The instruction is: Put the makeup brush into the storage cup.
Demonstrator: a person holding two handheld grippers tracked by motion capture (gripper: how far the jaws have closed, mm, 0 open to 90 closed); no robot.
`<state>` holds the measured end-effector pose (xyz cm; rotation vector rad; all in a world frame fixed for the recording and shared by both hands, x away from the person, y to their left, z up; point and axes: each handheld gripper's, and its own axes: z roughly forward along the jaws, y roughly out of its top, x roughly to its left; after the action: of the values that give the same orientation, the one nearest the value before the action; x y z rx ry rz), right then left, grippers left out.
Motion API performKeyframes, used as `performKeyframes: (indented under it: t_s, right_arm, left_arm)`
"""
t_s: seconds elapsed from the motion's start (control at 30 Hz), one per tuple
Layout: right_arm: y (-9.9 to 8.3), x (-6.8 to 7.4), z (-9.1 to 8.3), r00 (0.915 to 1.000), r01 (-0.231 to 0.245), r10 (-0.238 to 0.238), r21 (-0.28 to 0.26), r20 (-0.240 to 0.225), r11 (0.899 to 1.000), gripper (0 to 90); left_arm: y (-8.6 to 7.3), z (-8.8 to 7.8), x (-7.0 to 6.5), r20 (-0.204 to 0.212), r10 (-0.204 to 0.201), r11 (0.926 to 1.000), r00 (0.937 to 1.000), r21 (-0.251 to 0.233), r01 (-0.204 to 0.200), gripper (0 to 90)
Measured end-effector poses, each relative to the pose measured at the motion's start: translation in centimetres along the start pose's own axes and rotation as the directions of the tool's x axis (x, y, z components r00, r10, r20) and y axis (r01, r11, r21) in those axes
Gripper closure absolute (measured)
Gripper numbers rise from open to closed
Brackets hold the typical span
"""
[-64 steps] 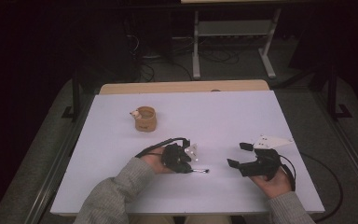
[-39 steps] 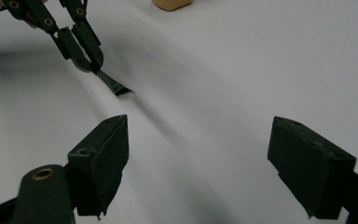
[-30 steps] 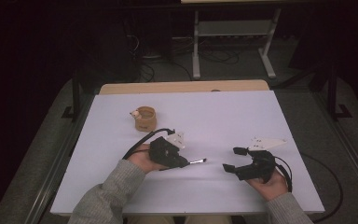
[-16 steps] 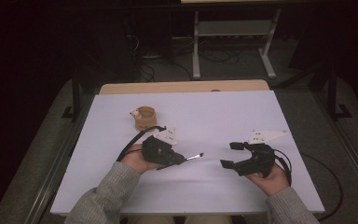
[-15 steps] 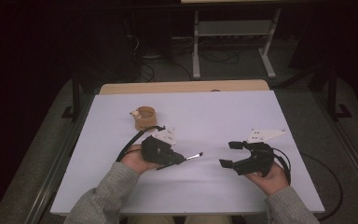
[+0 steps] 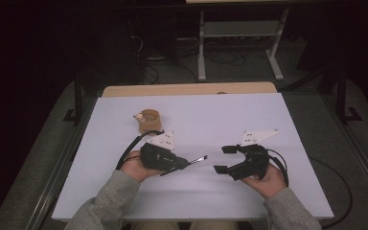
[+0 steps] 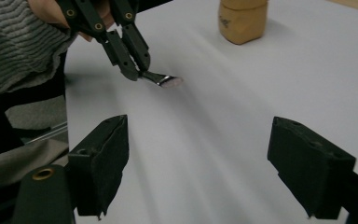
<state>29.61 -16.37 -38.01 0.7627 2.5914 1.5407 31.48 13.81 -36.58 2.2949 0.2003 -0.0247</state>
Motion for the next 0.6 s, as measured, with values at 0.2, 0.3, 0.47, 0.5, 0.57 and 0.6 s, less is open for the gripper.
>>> performKeyframes:
  t_s: [0.2, 0.3, 0.47, 0.5, 0.57, 0.6]
  right_arm:
    - [1.1, 0.7, 1.6, 0.9961, 0.021, -0.019, 0.011, -0.086, 1.0, 27.1]
    - [1.3, 0.8, 2.2, 0.9909, 0.037, -0.033, 0.028, -0.13, 0.999, 32.6]
    - [1.4, 0.8, 2.9, 0.9834, 0.043, -0.036, 0.033, -0.178, 0.999, 38.8]
    - [1.4, 0.8, 3.2, 0.9795, 0.045, -0.038, 0.03, -0.198, 0.999, 41.5]
    - [1.5, 0.9, 3.3, 0.9766, 0.04, -0.033, 0.027, -0.213, 0.999, 43.7]
    - [1.5, 0.9, 3.5, 0.9746, 0.042, -0.036, 0.024, -0.221, 0.999, 45.1]
  left_arm:
    - [-0.5, -0.2, -0.8, 0.015, 0.022, 0.9982, 0.9996, -0.055, -0.021, 84.3]
    - [-0.6, -0.2, -1.0, 0.019, 0.032, 0.9974, 0.9993, -0.065, -0.03, 84.3]
    - [-0.5, -0.2, -1.3, 0.027, 0.053, 0.9965, 0.9982, -0.066, -0.051, 84.3]
    - [-0.5, -0.1, -1.4, 0.032, 0.058, 0.9961, 0.9978, -0.068, -0.055, 84.3]
    - [-0.5, -0.1, -1.4, 0.035, 0.06, 0.9961, 0.9976, -0.068, -0.057, 84.3]
    - [-0.5, 0.0, -1.5, 0.042, 0.067, 0.9956, 0.9969, -0.068, -0.064, 84.3]
